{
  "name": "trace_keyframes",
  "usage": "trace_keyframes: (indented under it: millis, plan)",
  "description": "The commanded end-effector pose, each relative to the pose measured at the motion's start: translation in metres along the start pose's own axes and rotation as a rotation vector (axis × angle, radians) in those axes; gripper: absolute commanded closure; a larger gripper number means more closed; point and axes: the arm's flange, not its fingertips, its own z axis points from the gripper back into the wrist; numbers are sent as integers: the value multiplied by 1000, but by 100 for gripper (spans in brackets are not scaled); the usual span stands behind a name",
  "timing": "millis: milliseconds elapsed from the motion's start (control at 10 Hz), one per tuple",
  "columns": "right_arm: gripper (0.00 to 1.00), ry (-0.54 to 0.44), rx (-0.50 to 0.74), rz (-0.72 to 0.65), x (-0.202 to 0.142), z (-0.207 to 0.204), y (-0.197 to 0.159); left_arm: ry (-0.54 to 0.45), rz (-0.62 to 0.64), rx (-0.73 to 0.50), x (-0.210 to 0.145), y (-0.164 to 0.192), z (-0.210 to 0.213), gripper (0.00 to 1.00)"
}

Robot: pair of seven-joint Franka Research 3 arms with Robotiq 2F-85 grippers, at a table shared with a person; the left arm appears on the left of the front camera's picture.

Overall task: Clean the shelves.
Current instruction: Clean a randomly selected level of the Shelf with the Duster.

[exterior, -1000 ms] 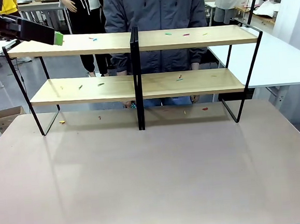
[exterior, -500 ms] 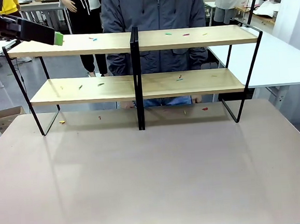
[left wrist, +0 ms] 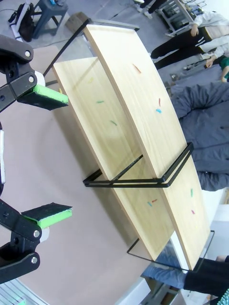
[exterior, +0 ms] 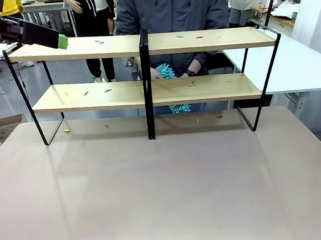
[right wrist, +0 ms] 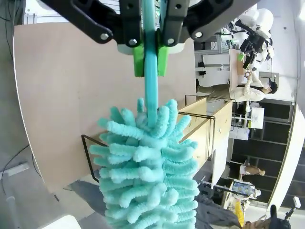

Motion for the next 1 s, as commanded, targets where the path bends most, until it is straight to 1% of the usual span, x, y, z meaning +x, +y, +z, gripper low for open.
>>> trace_keyframes:
  millis: [0,300,400,500,600,700,800,900]
  plan:
    - [100,2,19,-2,2,3,3,-7,0,2,-1,1,0,0]
    - [100,2,19,-2,2,3,3,-7,0,2,-1,1,0,0]
    - [88,0,0,0,0,0,0,-7,0,2,-1,1,0,0]
    - [88,140,-72,263,-35,10,-1,-7,0,2,-1,1,0,0]
    - [88,313,-159,528,-69,14,-11,-7,0,2,-1,1,0,0]
    - [88,531,-165,694,-96,18,-26,-7,0,2,-1,1,0,0]
    - [88,709,-162,784,-118,12,-37,-7,0,2,-1,1,0,0]
    - [88,842,-202,858,-139,1,-43,-7,0,2,-1,1,0,0]
